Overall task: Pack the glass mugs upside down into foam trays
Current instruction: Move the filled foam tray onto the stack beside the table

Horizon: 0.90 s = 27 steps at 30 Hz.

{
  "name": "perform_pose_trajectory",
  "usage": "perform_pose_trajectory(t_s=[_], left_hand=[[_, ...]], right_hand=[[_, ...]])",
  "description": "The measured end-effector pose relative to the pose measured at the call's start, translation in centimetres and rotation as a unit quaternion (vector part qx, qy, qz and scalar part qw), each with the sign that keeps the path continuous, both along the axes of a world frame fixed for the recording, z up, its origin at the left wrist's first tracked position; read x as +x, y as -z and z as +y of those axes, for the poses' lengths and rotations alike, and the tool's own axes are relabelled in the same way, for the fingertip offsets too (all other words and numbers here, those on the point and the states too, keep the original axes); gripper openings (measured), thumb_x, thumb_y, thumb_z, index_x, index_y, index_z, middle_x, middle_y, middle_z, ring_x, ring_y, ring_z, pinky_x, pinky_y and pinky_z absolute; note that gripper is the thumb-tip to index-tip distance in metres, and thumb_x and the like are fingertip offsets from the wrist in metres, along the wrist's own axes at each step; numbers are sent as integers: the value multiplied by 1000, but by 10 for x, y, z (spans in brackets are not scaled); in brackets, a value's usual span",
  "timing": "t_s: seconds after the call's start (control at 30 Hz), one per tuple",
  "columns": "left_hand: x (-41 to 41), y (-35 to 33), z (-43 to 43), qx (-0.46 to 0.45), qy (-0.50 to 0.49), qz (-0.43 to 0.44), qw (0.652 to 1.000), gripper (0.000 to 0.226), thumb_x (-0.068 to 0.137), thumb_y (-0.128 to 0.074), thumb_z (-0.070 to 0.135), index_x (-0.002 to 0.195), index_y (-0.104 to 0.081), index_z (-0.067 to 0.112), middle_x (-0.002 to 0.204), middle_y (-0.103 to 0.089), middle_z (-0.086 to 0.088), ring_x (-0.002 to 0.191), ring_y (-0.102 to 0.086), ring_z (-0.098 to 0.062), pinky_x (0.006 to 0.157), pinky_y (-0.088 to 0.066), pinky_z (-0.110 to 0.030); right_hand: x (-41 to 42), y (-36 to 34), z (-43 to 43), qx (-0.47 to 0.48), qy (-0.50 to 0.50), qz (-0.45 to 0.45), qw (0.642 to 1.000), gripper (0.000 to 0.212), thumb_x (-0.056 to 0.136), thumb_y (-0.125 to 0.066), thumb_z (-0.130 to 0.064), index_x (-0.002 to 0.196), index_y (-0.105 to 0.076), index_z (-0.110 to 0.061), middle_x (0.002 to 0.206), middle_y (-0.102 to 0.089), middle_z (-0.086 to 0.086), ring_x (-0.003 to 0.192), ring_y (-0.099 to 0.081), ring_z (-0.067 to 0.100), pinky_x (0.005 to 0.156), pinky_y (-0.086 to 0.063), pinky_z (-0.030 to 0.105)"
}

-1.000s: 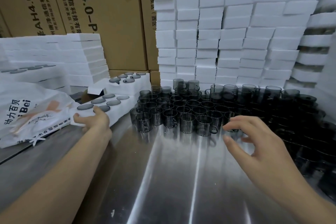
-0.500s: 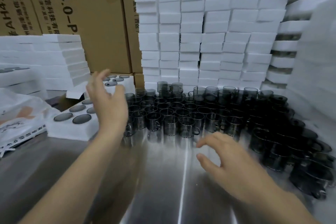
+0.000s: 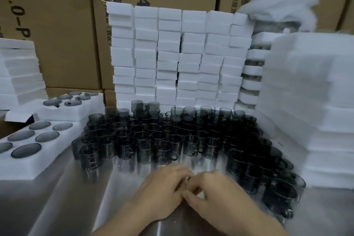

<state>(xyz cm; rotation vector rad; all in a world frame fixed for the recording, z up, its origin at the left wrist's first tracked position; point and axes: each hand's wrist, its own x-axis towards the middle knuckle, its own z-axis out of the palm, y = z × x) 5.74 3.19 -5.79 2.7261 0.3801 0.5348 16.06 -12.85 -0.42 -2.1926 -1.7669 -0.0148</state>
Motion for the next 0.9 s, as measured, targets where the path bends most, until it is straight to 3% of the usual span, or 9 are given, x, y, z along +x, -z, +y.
perform_pose_trajectory(t_s=[0.13, 0.27, 0.37, 0.43, 0.53, 0.6, 0.7, 0.8, 0.9], left_hand=[[2, 1, 2, 8, 4, -9, 1000, 31, 108, -45, 48, 137, -57, 47, 138, -57, 33, 125, -51, 9, 106, -46, -24], [6, 6, 5, 5, 3, -4, 1000, 34, 109, -47, 47, 141, -57, 49, 141, -54, 33, 128, -47, 10, 116, -40, -24], [9, 12, 5, -6, -2, 8, 1000, 38, 108, -48, 51, 145, -52, 52, 149, -48, 36, 137, -41, 10, 123, -33, -27], [11, 14, 7, -4, -1, 5, 1000, 39, 107, -48, 52, 146, -51, 53, 152, -46, 35, 139, -39, 11, 124, -30, -27], [16, 19, 11, -1, 6, 4, 1000, 39, 106, -48, 53, 145, -51, 54, 152, -47, 35, 135, -37, 14, 122, -25, -23], [19, 21, 13, -1, 12, 10, 1000, 38, 105, -48, 53, 144, -51, 55, 151, -47, 35, 133, -35, 16, 123, -22, -23], [24, 22, 18, 6, 24, 21, 999, 40, 105, -47, 53, 145, -50, 54, 152, -48, 35, 135, -38, 14, 129, -25, -30], [25, 21, 18, 9, 19, 17, 1000, 39, 105, -48, 53, 144, -49, 54, 152, -46, 35, 136, -37, 12, 127, -18, -28], [20, 17, 12, 5, 11, 4, 1000, 38, 105, -49, 52, 143, -50, 54, 149, -47, 37, 131, -35, 15, 123, -18, -26]], right_hand=[[20, -86, -18, 197, 82, -48, 976, 30, 98, -60, -55, 125, -70, -44, 121, -68, -30, 110, -62, -6, 92, -55, 27], [76, -213, -27, 340, 175, -188, 905, 31, 99, -65, -36, 128, -74, -29, 128, -70, -3, 109, -65, 20, 90, -55, 43], [131, -276, -22, 274, 277, -332, 859, 40, 99, -62, -26, 138, -67, -15, 138, -62, 13, 124, -57, 38, 90, -53, 50], [168, -299, -22, 186, 357, -363, 840, 44, 100, -62, -31, 139, -63, -11, 136, -61, 17, 117, -57, 42, 84, -51, 48], [211, -314, -18, 82, 438, -260, 857, 63, 101, -64, -48, 148, -53, -8, 145, -57, 20, 125, -57, 44, 96, -52, 48], [231, -312, -13, 61, 430, -185, 882, 77, 101, -67, -53, 159, -42, -8, 159, -48, 21, 141, -48, 44, 114, -44, 48], [256, -306, -9, 48, 423, -143, 893, 85, 100, -69, -53, 161, -39, -3, 164, -43, 21, 148, -42, 43, 119, -37, 47], [268, -306, -8, 65, 417, -184, 888, 77, 98, -71, -54, 151, -50, -2, 146, -57, 22, 121, -57, 42, 95, -49, 44], [272, -308, -7, 95, 388, -207, 893, 70, 95, -77, -48, 143, -49, -5, 128, -62, 22, 95, -52, 36, 73, -42, 40]])
